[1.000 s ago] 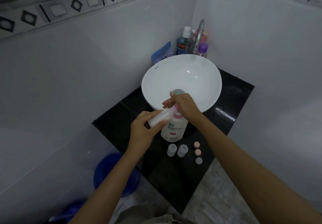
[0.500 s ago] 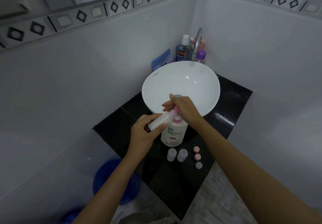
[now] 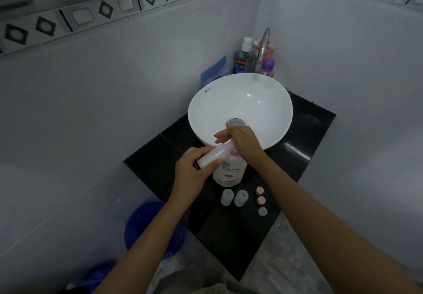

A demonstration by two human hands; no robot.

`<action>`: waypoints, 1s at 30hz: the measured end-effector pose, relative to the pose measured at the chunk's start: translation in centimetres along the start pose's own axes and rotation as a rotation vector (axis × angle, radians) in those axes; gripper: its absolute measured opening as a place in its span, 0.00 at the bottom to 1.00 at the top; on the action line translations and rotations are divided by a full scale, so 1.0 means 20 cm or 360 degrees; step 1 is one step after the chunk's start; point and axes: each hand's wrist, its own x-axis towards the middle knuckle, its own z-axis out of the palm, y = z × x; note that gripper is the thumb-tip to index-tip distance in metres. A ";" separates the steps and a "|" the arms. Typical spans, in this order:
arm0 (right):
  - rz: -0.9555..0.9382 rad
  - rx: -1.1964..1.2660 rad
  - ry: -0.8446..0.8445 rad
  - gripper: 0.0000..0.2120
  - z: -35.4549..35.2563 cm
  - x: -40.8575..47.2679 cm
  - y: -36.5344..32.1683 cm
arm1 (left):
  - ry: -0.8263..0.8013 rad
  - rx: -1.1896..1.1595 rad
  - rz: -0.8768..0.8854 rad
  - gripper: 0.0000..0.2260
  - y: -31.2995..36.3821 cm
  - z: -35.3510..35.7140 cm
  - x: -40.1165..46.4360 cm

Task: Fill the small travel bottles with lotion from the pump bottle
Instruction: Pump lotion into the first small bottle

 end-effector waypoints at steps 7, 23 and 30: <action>-0.0112 -0.0004 -0.0092 0.22 -0.05 0.00 -0.04 | 0.0001 -0.0077 0.0004 0.14 0.03 -0.01 -0.01; 0.0039 -0.0070 -0.0087 0.22 -0.01 0.02 0.02 | -0.0002 -0.0112 -0.0053 0.15 -0.01 0.00 0.00; -0.0043 0.0031 -0.0167 0.22 -0.05 0.03 -0.05 | -0.0001 -0.0157 -0.0019 0.15 0.03 -0.01 0.02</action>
